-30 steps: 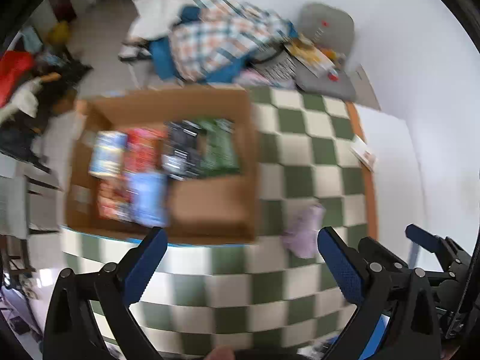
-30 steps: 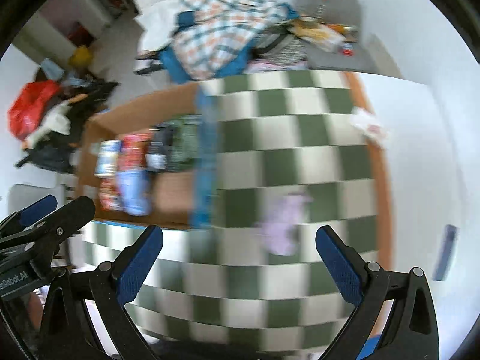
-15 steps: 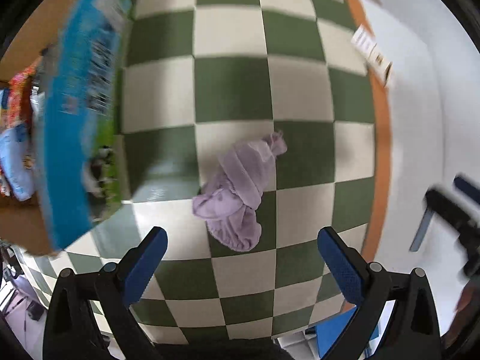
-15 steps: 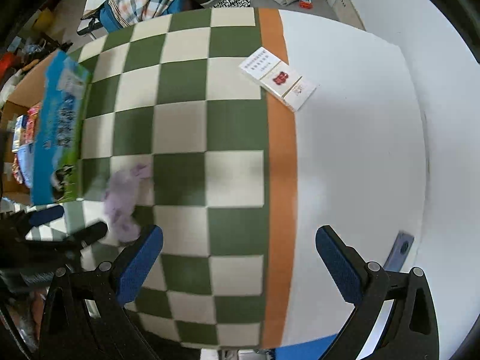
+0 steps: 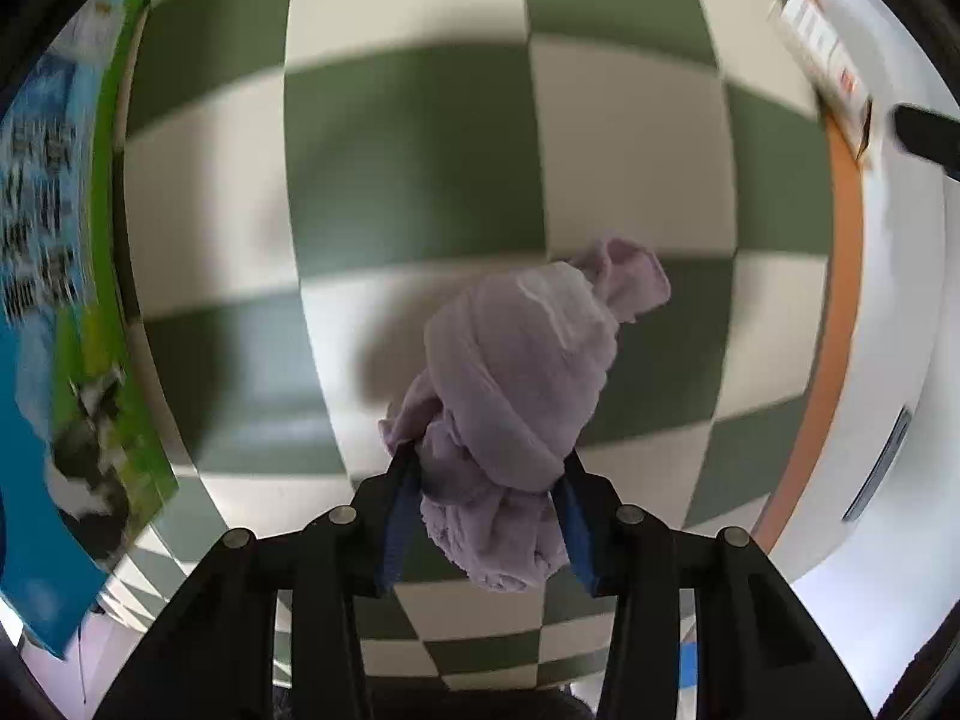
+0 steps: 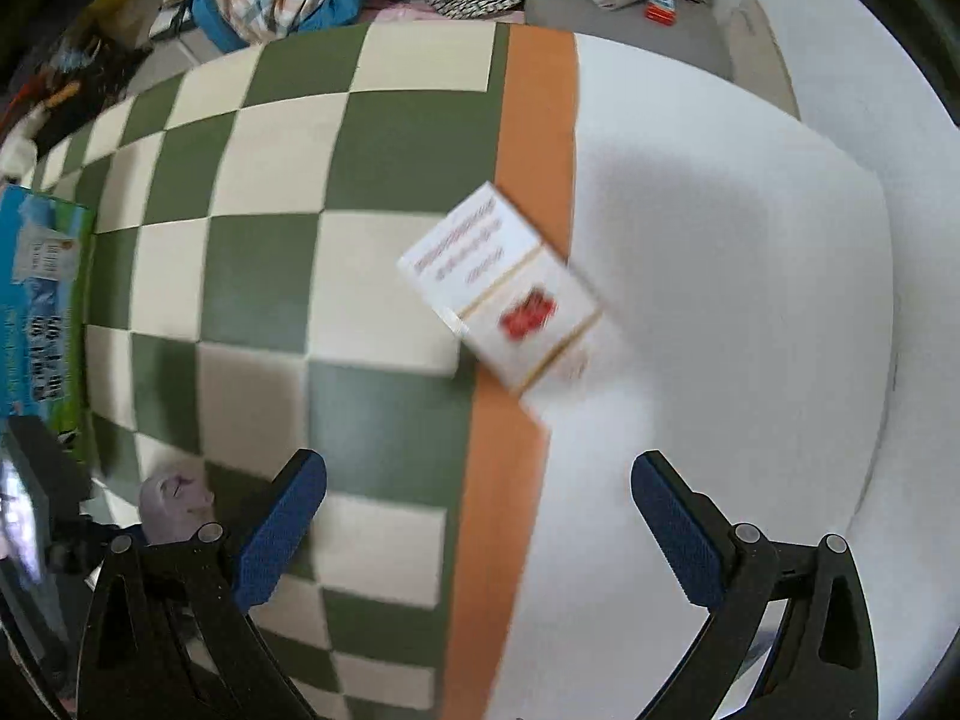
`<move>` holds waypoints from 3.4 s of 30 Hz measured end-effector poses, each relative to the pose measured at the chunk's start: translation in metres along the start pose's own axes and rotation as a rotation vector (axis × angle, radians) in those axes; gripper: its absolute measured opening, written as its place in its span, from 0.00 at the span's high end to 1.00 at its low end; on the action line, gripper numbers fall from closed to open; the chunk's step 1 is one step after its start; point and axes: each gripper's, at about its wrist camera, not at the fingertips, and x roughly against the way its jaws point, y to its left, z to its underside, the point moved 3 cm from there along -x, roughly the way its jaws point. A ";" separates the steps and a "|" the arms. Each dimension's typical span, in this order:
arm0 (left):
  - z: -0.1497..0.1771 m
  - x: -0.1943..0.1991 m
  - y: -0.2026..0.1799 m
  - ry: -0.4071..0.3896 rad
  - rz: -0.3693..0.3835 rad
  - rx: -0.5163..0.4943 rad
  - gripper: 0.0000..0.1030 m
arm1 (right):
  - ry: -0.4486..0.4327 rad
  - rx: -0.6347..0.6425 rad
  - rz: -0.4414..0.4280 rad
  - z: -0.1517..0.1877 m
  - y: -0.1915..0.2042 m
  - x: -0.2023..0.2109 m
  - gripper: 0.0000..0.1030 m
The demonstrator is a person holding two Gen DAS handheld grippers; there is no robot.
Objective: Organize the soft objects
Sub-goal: 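Grasp the lilac cloth with the left tool while the right tool grasps the white box, then carry the cloth and white box into the box and release both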
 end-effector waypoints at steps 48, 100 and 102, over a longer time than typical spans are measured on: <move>0.067 0.190 0.074 -0.388 0.120 -0.062 0.67 | -0.140 -0.170 -0.218 0.043 0.076 0.120 0.41; 0.069 0.179 0.302 -0.384 0.043 0.102 0.04 | -0.159 -0.189 -0.253 0.062 0.347 0.090 0.20; 0.074 0.183 0.303 -0.418 0.008 0.101 0.04 | -0.172 -0.180 -0.236 0.065 0.348 0.093 0.20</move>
